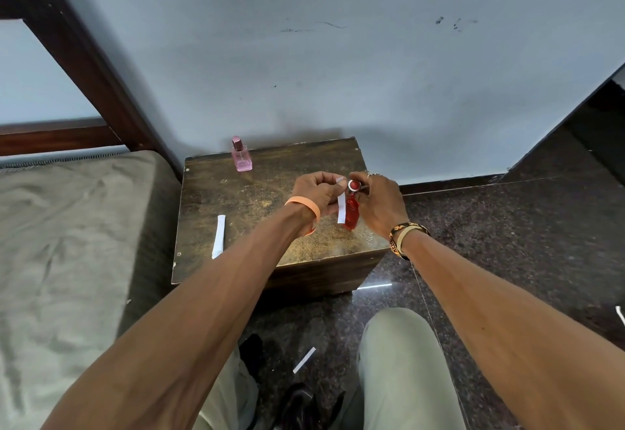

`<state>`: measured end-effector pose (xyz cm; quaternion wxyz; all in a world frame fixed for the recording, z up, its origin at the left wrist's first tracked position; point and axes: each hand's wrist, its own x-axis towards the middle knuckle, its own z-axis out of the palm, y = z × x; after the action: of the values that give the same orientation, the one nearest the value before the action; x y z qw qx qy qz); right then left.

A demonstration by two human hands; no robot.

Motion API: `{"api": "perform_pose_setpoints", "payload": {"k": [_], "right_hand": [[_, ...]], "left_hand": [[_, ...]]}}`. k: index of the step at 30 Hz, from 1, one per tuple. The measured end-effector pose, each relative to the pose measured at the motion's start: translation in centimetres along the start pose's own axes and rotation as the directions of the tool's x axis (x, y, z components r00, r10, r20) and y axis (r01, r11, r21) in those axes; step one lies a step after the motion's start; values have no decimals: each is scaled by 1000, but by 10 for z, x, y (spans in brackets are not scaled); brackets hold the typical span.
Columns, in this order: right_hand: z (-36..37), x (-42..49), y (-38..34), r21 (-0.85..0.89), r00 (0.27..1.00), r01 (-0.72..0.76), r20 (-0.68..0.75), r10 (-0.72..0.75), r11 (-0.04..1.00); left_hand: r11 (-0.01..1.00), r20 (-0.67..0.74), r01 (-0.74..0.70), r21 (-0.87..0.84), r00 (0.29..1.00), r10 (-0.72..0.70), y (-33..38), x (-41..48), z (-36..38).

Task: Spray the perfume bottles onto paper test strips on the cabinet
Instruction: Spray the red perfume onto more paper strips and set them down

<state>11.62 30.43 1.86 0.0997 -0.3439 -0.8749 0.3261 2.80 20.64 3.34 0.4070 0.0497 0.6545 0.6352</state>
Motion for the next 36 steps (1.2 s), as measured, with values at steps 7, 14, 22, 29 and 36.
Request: {"api": "perform_pose_setpoints", "payload": {"k": [7, 14, 22, 29, 36], "right_hand": [[-3, 0, -2, -13, 1000, 10, 23, -10, 1000], [-11, -6, -9, 16, 990, 43, -132, -40, 999], [-33, -26, -58, 187, 980, 189, 18, -196, 964], [-31, -44, -85, 208, 983, 118, 111, -143, 971], [-36, -68, -122, 135, 972, 119, 184, -143, 984]], "left_hand": [[1000, -3, -9, 12, 1000, 9, -1, 1, -2], [995, -54, -84, 59, 995, 87, 1, -2, -18], [939, -17, -273, 211, 959, 283, 20, -31, -44], [890, 13, -360, 281, 928, 372, 31, -68, -70], [883, 38, -389, 264, 919, 393, 40, -100, -89]]}}
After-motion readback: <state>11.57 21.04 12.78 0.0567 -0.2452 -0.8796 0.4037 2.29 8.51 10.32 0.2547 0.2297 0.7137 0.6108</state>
